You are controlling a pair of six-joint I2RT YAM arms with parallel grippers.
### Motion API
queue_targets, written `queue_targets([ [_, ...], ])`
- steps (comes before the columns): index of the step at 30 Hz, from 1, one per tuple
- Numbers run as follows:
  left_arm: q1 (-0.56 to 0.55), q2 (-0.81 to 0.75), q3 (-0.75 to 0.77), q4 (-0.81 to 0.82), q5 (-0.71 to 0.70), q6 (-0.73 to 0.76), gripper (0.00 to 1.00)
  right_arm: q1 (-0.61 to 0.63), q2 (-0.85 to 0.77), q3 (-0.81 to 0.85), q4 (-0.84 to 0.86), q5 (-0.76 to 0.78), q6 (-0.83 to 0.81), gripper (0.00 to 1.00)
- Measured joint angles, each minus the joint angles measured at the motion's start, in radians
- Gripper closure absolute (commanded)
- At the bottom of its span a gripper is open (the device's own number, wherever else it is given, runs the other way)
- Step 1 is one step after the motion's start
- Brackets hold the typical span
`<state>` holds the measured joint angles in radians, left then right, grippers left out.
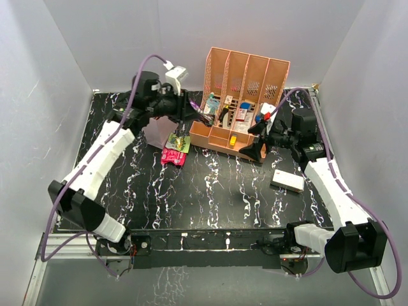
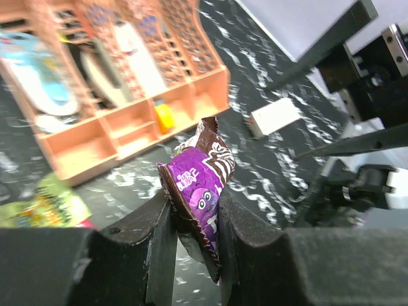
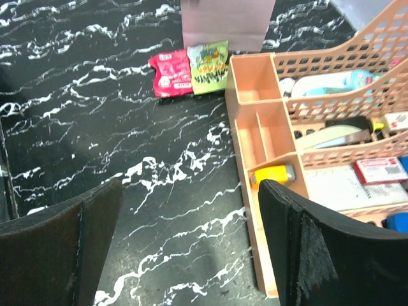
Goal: Place the snacks into the paper bag
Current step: Place the snack in the paper bag.
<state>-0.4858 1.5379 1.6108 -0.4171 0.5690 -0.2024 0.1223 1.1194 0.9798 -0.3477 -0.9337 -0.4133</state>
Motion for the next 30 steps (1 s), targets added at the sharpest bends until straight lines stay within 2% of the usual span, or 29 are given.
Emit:
queue_targets([
  [13, 0.233, -0.142, 0.085, -0.157, -0.306, 0.323, 0.96, 0.0, 0.043, -0.127, -0.016, 0.061, -0.056, 0.05],
  [22, 0.241, -0.121, 0.087, -0.127, -0.504, 0.554, 0.96, -0.014, -0.008, -0.127, -0.015, 0.071, -0.058, 0.05],
  [30, 0.241, 0.03, 0.114, -0.084, -0.533, 0.672, 0.96, -0.026, -0.02, -0.127, -0.015, 0.071, -0.06, 0.04],
])
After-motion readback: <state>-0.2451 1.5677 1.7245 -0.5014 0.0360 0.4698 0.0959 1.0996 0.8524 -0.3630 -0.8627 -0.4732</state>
